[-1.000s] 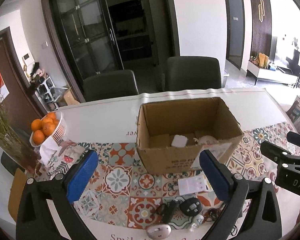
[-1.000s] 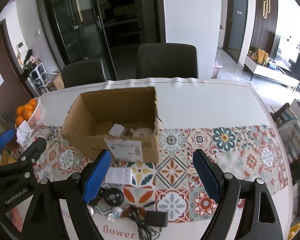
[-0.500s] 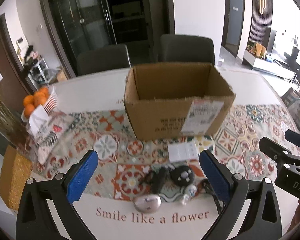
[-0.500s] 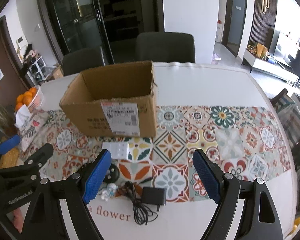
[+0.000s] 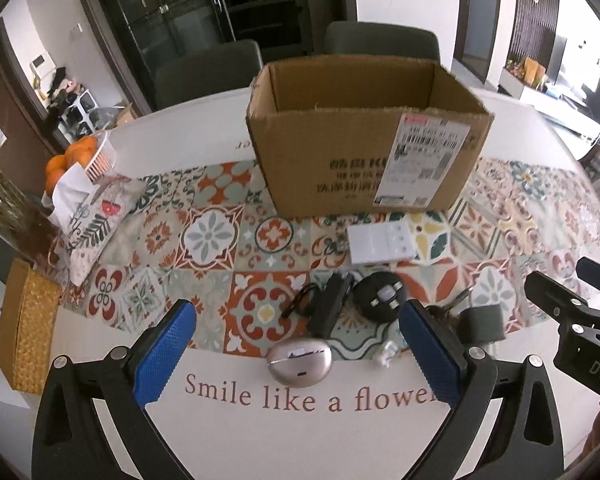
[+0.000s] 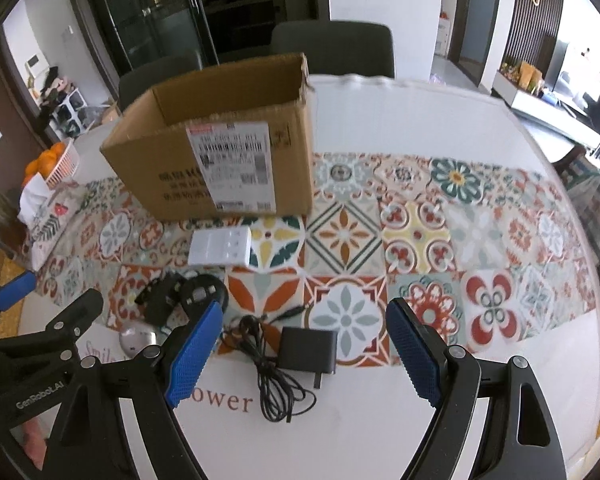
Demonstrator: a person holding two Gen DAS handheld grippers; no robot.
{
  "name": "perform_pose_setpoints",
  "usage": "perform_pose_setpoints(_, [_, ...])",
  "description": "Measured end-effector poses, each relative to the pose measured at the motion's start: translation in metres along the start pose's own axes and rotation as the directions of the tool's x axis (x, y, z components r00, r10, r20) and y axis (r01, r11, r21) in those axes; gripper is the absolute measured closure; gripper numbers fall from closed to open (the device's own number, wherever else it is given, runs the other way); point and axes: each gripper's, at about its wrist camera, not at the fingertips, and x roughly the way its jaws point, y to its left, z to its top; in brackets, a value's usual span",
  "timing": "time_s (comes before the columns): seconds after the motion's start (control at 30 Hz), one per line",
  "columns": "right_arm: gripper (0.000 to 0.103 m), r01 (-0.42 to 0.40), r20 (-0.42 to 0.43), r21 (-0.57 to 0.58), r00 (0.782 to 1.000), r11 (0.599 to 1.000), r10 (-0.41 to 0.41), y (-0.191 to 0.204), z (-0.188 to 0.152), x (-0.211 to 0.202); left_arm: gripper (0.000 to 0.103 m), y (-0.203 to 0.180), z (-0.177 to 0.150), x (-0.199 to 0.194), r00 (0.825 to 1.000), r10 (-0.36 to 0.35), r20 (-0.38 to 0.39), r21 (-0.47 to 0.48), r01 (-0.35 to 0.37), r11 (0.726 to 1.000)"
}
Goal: Organize rigid objects
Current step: 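Lower the right tool onto the black power adapter and close it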
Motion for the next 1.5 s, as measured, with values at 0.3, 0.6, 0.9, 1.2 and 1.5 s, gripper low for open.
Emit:
perform_pose_setpoints(0.3, [0.019, -0.015, -0.09, 0.009, 0.996, 1.0, 0.016, -0.002, -0.014, 0.034, 0.0, -0.003, -0.015, 0.024, 0.998, 0.006, -0.068, 0.004, -0.005, 1.0])
perform_pose_setpoints(0.6, [0.02, -0.015, -0.171, 0.037, 0.985, 0.999, 0.021, -0.01, -0.025, 0.068, 0.0, -0.008, -0.026, 0.05, 0.991, 0.025, -0.13, 0.009, -0.024, 1.0])
perform_pose_setpoints(0.9, [0.027, -0.002, -0.227, 0.069, 0.974, 0.998, 0.018, -0.013, -0.031, 0.095, 0.0, -0.009, -0.031, 0.071, 0.983, 0.035, -0.179, 0.0, -0.036, 0.999])
perform_pose_setpoints(1.2, [0.037, 0.022, -0.271, 0.077, 0.962, 0.997, 0.0, -0.011, -0.036, 0.115, 0.0, -0.006, -0.033, 0.08, 0.979, 0.053, -0.198, -0.003, -0.055, 0.998])
perform_pose_setpoints(1.5, [0.047, 0.036, -0.251, 0.061, 0.968, 0.997, -0.02, -0.005, -0.042, 0.113, 0.0, -0.003, -0.037, 0.083, 0.977, 0.056, -0.207, -0.006, -0.058, 0.998])
